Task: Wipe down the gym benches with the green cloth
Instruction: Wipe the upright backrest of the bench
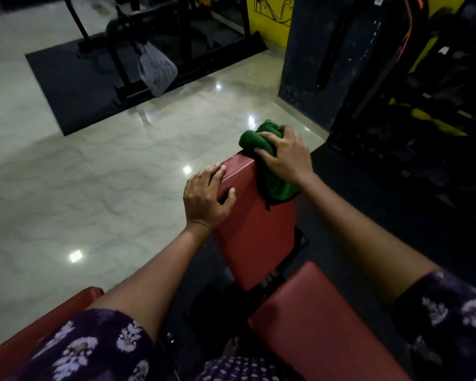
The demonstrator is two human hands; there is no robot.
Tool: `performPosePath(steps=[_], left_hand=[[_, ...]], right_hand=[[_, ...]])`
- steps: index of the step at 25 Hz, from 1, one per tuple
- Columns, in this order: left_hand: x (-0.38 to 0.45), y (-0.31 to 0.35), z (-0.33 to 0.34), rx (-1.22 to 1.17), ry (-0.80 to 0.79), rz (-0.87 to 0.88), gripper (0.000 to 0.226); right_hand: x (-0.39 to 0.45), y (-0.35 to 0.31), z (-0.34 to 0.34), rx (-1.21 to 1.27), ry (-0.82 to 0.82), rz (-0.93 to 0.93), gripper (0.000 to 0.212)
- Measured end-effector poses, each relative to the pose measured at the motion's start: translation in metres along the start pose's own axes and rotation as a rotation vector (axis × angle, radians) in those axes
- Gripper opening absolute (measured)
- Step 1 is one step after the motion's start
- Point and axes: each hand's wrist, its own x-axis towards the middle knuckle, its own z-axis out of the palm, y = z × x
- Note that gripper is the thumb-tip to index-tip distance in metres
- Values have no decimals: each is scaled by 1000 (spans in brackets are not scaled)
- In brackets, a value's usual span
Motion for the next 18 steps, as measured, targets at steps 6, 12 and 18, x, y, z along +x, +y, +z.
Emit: performPosePath(steps=[6, 12, 18], left_hand=[[2, 8, -2, 18, -26, -30, 42], [0, 10, -3, 33, -21, -40, 42], [0, 8, -2, 43, -46, -58, 42]], right_hand=[[12, 12, -8, 95, -36, 256, 50], [6, 12, -11, 67, -70, 48, 48], [-8, -20, 7, 67, -42, 64, 49]])
